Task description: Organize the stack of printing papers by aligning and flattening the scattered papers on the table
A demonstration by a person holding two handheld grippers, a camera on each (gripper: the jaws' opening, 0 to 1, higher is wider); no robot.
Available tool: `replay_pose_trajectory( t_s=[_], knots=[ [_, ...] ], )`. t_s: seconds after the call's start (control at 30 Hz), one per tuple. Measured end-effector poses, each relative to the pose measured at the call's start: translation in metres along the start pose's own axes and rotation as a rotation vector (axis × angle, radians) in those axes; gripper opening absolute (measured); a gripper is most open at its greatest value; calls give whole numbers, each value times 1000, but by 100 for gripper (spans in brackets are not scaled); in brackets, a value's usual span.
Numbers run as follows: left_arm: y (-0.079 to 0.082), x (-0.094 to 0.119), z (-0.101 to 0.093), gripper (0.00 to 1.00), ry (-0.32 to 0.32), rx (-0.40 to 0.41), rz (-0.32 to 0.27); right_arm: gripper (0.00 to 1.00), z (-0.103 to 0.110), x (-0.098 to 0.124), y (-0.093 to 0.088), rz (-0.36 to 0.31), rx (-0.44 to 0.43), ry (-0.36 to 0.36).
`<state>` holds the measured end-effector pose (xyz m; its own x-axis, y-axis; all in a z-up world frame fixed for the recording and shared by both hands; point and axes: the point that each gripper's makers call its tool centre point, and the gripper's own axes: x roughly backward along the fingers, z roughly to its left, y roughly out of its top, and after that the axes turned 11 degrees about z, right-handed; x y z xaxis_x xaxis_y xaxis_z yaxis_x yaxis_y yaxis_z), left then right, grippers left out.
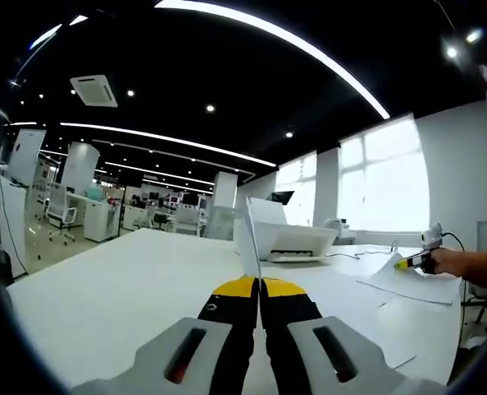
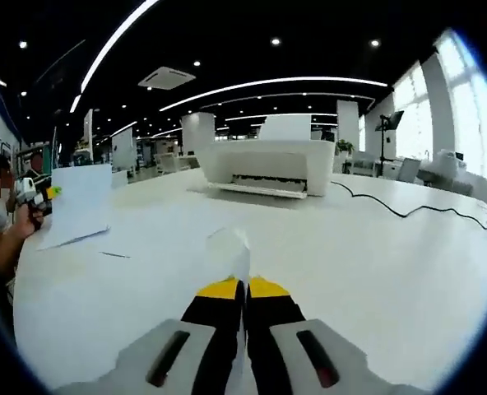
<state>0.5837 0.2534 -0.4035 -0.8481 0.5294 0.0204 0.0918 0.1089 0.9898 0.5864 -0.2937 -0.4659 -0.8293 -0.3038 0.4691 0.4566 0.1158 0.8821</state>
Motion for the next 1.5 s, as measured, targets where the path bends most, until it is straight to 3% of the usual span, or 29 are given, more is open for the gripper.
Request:
replay_pose_trajectory(
  t_s=[0.6, 0.87, 1.17, 1.5],
  knots=[
    [0, 0, -1, 7, -3, -1, 1, 0, 4, 34, 45, -131, 61, -4],
    [0, 0, -1, 7, -4, -2, 2, 0, 9, 43, 55, -149, 77, -11],
    [-2, -1, -1, 7, -2, -4, 13, 0, 8, 77, 98, -217, 146, -53],
    [-3, -2, -1, 7, 1, -3, 19, 0, 8, 99, 123, -257, 192, -87]
  ],
)
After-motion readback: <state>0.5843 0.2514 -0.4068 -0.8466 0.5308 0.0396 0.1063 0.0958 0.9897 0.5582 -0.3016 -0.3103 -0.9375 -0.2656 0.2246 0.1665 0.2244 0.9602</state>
